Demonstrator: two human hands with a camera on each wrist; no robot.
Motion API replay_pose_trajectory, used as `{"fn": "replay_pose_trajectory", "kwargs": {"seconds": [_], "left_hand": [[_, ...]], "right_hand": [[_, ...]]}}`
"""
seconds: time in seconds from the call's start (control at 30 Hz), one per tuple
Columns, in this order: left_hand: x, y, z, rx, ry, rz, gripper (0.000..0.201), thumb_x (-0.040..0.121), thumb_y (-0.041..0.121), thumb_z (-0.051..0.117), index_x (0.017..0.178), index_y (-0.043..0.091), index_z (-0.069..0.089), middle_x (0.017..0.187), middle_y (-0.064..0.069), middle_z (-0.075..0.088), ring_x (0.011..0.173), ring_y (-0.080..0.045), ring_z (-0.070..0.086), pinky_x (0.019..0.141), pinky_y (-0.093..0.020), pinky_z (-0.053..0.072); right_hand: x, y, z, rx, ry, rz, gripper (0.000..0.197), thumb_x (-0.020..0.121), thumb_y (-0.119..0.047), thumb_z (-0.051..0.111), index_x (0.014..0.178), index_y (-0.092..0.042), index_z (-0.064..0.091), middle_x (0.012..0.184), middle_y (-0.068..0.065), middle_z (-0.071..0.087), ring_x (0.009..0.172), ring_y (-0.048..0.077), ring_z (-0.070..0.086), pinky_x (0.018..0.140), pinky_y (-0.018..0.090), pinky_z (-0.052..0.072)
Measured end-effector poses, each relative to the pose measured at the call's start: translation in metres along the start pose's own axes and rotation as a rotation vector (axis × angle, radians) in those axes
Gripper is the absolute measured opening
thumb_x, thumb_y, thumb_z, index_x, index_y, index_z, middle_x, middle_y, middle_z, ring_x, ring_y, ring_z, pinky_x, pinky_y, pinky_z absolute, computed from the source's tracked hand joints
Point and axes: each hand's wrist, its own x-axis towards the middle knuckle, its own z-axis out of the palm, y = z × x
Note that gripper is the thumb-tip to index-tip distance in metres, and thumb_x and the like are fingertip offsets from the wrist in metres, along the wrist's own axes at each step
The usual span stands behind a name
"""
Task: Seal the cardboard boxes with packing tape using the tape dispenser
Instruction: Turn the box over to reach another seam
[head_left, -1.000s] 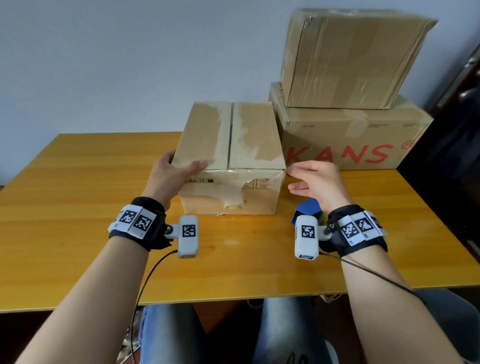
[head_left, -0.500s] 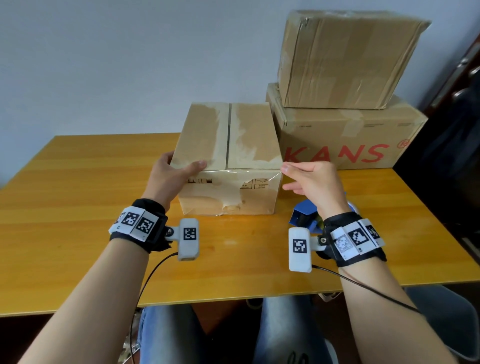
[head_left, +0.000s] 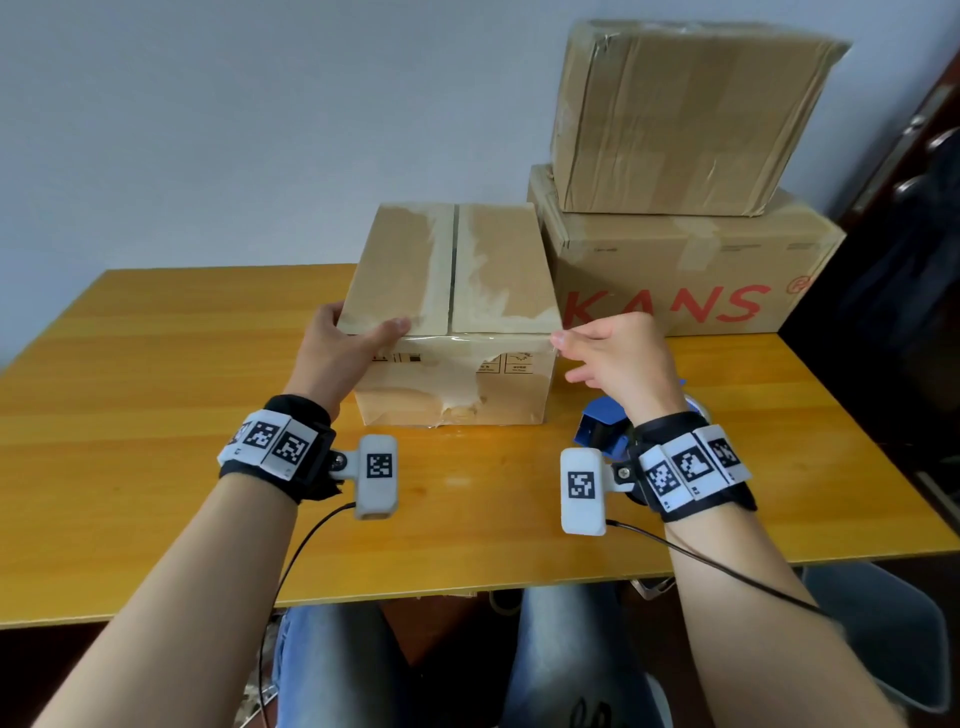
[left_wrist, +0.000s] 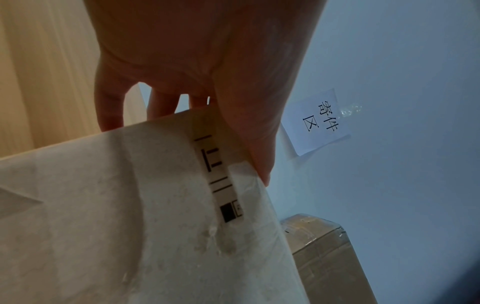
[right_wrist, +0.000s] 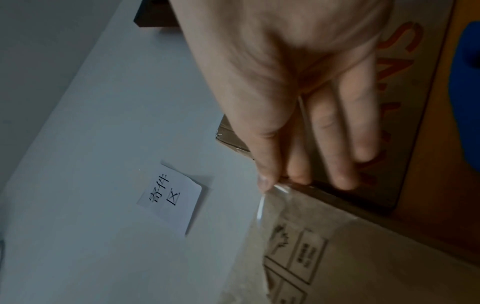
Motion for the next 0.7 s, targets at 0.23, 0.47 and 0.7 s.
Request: {"fn": "replay_pose_trajectory", "kwargs": {"seconds": [0.23,0.47,0.7], "left_hand": [[0.002,0.001,0.0,0.013,-0.012,-0.004,0.088,0.069,0.052,0.085,0.139,0.019,0.044,0.118,0.002,0.063,0.102,-0.02,0.067,0.088,-0.047,0.059],[0.0,0.0,-0.002,0.003,-0.002,-0.008,0.088,0.068,0.054,0.085,0.139,0.02,0.045,0.118,0.002,0.064,0.102,-0.02,0.067,0.088,-0.048,0.059],[-0.013,0.01,0.002,0.159,0.097,0.151,0.084,0.078,0.044,0.082,0.145,0.016,0.04,0.139,0.0,0.053,0.117,-0.016,0.056,0.092,-0.035,0.051]], "right_hand": [[0.001,0.01,0.004,-0.067,0.09,-0.082,0.011,0.084,-0.029,0.08,0.09,-0.02,0.078,0.087,-0.008,0.077,0.061,0.004,0.071,0.069,0.025,0.059],[0.009,0.005,-0.006,-0.357,-0.018,-0.087,0.006,0.082,-0.029,0.083,0.081,-0.024,0.079,0.079,-0.014,0.074,0.069,0.0,0.067,0.062,0.017,0.048],[0.012,0.004,-0.023,-0.409,-0.106,-0.035,0.008,0.086,-0.02,0.079,0.094,-0.021,0.079,0.085,-0.005,0.075,0.072,0.007,0.07,0.068,0.024,0.054]]}}
